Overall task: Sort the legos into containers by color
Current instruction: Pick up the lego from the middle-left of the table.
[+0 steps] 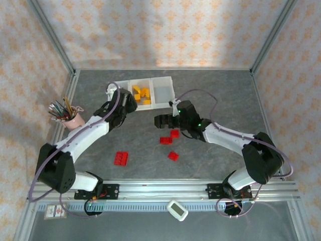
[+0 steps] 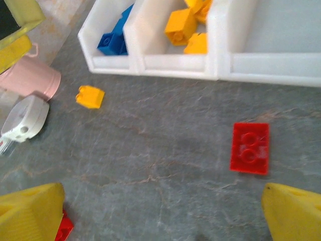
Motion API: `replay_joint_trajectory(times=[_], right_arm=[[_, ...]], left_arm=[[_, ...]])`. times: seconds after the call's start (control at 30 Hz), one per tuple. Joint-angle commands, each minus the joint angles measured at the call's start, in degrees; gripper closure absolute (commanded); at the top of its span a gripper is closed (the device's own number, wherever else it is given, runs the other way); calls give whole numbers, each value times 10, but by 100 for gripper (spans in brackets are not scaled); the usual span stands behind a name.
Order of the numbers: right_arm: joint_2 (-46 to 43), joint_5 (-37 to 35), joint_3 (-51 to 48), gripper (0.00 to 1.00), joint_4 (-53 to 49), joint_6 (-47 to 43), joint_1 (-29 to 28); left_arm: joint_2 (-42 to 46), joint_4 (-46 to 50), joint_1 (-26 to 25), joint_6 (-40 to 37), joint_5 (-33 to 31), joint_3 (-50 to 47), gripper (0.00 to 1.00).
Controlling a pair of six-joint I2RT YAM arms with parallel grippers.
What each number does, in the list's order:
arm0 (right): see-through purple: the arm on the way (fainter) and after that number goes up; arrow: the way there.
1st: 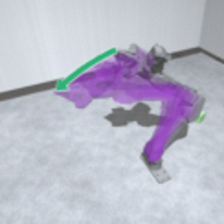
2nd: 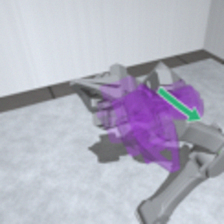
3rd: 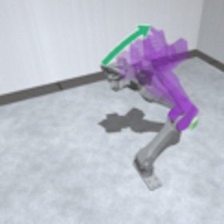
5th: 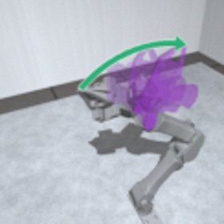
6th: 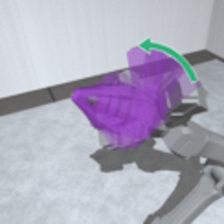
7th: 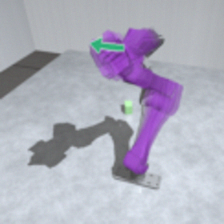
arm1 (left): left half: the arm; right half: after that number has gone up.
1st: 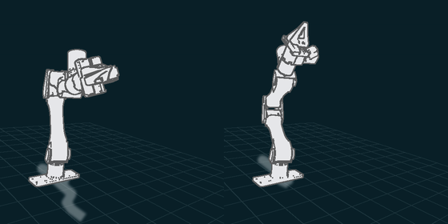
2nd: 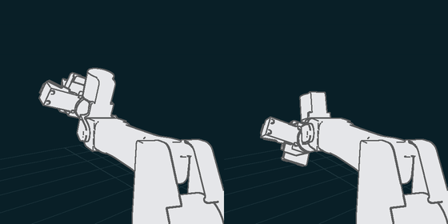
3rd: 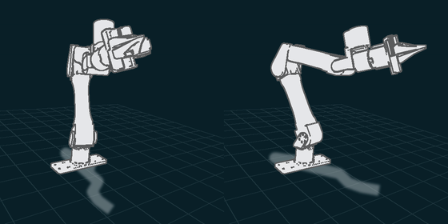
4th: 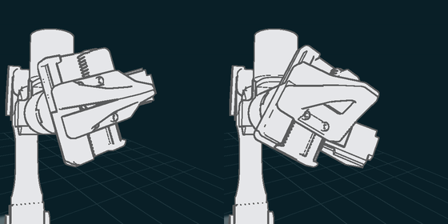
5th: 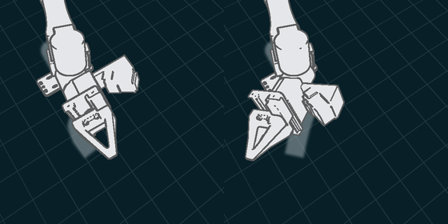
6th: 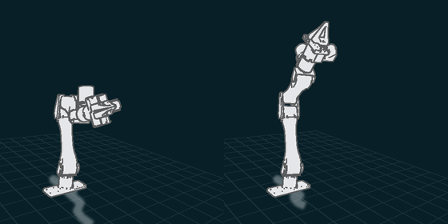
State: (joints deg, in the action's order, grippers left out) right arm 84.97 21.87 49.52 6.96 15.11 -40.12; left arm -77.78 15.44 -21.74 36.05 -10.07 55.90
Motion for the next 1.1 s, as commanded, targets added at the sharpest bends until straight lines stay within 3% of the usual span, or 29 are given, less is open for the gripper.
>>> replay_joint_trajectory(times=[0.0, 0.3, 0.67, 1.07], right_arm=[[1, 0, -16, 0, 21, -8, -23], [32, 8, -25, 0, 59, 5, -70], [52, -5, -6, 0, 54, 9, -74], [63, -12, 4, 0, 42, 4, -74]], left_arm=[[48, 17, 5, 6, -36, -42, 30], [99, -18, 46, 28, -30, -166, 23], [-5, -77, 97, 11, -22, -180, 14], [-119, -126, 137, -49, 17, -134, 26]])
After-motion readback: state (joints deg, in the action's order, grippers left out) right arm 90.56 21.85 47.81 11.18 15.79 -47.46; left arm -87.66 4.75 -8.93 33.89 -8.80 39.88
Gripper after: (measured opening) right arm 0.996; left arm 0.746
